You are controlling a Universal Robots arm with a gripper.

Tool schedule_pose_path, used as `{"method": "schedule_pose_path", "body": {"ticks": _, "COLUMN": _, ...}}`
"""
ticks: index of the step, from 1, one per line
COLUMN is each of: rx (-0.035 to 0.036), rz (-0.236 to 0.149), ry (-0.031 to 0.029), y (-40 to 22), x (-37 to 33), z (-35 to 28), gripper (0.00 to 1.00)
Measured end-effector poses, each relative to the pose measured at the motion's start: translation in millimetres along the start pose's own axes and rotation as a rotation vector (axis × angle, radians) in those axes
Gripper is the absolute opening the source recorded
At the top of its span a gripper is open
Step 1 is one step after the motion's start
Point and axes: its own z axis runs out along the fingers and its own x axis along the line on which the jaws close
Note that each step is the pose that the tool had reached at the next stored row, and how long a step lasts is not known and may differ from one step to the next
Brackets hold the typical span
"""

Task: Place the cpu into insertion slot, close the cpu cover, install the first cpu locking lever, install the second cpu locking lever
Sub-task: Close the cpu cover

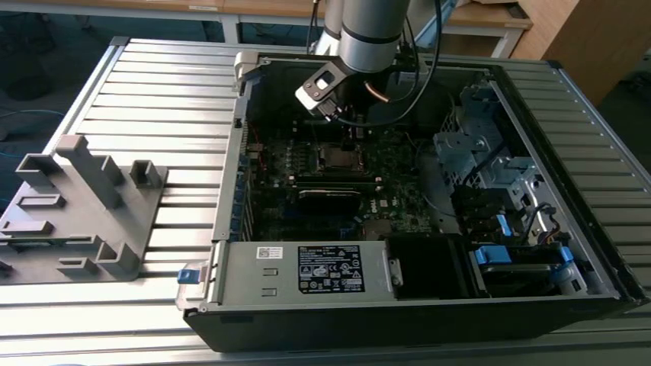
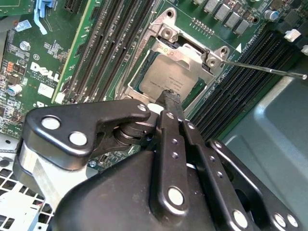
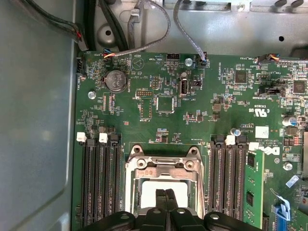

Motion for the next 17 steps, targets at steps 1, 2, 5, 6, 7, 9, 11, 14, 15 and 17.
{"method": "schedule_pose_path", "body": {"ticks": 1, "rx": 0.0, "rz": 0.0, "ry": 0.0001, "y": 0.0, "x": 0.0, "z": 0.0, "gripper": 0.11}}
{"method": "schedule_pose_path", "body": {"ticks": 2, "rx": 0.0, "rz": 0.0, "ry": 0.0, "y": 0.0, "x": 0.0, "z": 0.0, "gripper": 0.11}}
{"method": "schedule_pose_path", "body": {"ticks": 5, "rx": -0.0001, "rz": 0.0, "ry": 0.0002, "y": -0.7, "x": 0.0, "z": 0.2, "gripper": 0.11}}
{"method": "schedule_pose_path", "body": {"ticks": 6, "rx": -0.0002, "rz": 0.0, "ry": 0.0003, "y": -1.8, "x": 0.0, "z": 0.5, "gripper": 0.11}}
{"method": "schedule_pose_path", "body": {"ticks": 7, "rx": -0.0001, "rz": 0.0, "ry": 0.0001, "y": -3.5, "x": 0.0, "z": 0.7, "gripper": 0.11}}
{"method": "schedule_pose_path", "body": {"ticks": 9, "rx": -0.0001, "rz": 0.0, "ry": 0.0001, "y": -5.5, "x": 0.1, "z": 1.2, "gripper": 0.11}}
{"method": "schedule_pose_path", "body": {"ticks": 11, "rx": -0.0001, "rz": 0.0, "ry": 0.0, "y": -5.6, "x": 0.0, "z": 1.5, "gripper": 0.11}}
{"method": "schedule_pose_path", "body": {"ticks": 14, "rx": -0.0001, "rz": 0.0, "ry": 0.0001, "y": -6.4, "x": 0.0, "z": 2.7, "gripper": 0.11}}
{"method": "schedule_pose_path", "body": {"ticks": 15, "rx": 0.0, "rz": 0.0, "ry": 0.0, "y": -6.5, "x": 0.0, "z": 3.0, "gripper": 0.11}}
{"method": "schedule_pose_path", "body": {"ticks": 17, "rx": 0.0001, "rz": 0.0, "ry": -0.0001, "y": -6.6, "x": 0.0, "z": 3.1, "gripper": 0.11}}
